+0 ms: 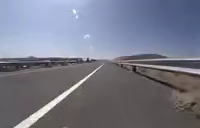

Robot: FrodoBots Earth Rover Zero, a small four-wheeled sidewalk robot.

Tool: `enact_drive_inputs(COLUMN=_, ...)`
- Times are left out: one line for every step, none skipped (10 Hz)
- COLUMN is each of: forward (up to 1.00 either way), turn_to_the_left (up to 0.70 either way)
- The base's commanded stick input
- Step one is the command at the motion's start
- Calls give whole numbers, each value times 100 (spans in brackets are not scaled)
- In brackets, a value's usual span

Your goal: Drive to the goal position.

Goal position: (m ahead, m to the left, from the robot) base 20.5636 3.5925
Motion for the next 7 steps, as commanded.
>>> enact_drive_inputs(forward=100, turn_to_the_left=0)
enact_drive_inputs(forward=100, turn_to_the_left=0)
enact_drive_inputs(forward=100, turn_to_the_left=0)
enact_drive_inputs(forward=100, turn_to_the_left=0)
enact_drive_inputs(forward=100, turn_to_the_left=0)
enact_drive_inputs(forward=100, turn_to_the_left=0)
enact_drive_inputs(forward=100, turn_to_the_left=0)
